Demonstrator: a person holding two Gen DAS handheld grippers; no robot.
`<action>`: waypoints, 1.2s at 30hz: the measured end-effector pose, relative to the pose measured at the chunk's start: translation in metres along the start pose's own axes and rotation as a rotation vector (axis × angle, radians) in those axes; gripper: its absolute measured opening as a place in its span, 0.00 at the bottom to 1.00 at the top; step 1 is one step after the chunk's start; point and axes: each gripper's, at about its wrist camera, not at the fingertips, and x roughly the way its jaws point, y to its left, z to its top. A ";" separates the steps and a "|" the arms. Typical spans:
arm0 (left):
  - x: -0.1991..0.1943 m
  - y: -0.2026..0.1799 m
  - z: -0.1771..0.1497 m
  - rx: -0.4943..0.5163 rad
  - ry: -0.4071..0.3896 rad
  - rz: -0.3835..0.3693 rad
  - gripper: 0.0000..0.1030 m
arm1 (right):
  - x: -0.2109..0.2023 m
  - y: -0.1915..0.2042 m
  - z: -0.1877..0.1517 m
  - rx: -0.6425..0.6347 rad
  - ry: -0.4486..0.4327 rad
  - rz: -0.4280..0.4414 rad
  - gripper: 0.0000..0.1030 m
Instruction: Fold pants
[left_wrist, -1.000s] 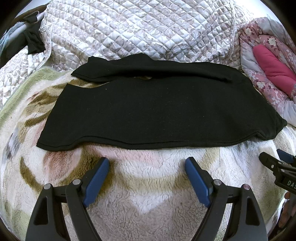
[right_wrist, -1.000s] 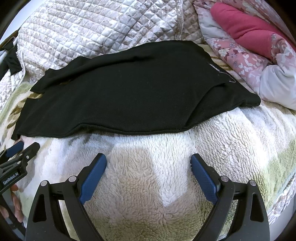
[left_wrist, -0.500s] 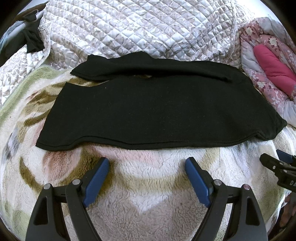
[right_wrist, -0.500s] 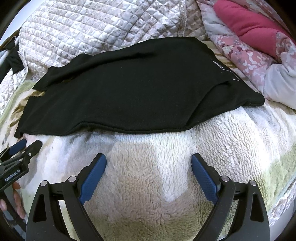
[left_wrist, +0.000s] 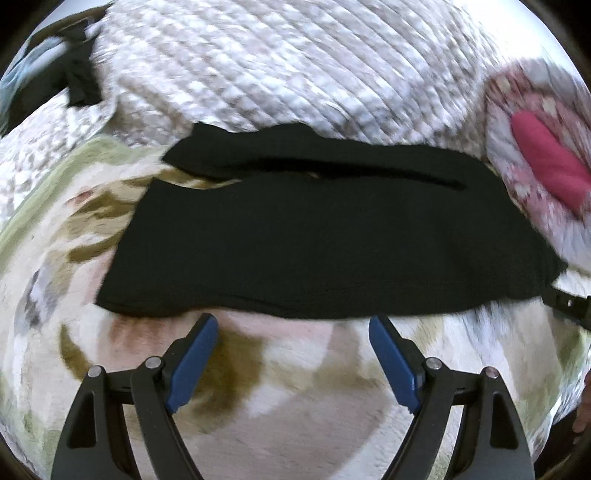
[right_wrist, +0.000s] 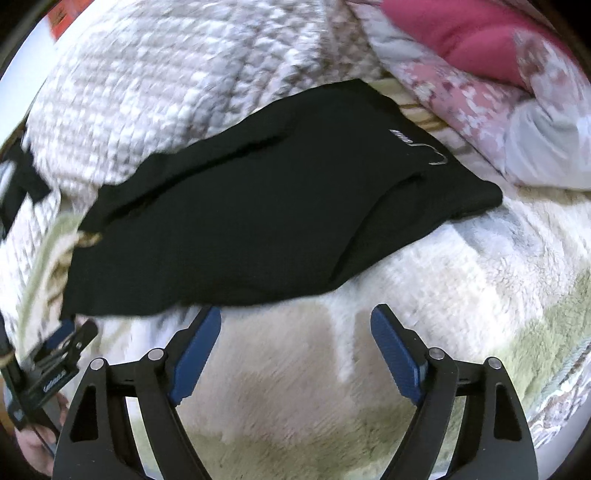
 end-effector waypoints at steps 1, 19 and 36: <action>0.000 0.008 0.003 -0.023 0.000 0.003 0.83 | 0.001 -0.005 0.002 0.035 -0.002 0.026 0.81; 0.043 0.096 0.017 -0.430 0.029 -0.069 0.74 | 0.020 -0.045 0.048 0.277 -0.129 0.134 0.56; -0.022 0.109 0.029 -0.358 -0.072 -0.031 0.05 | -0.033 -0.060 0.045 0.302 -0.144 0.215 0.06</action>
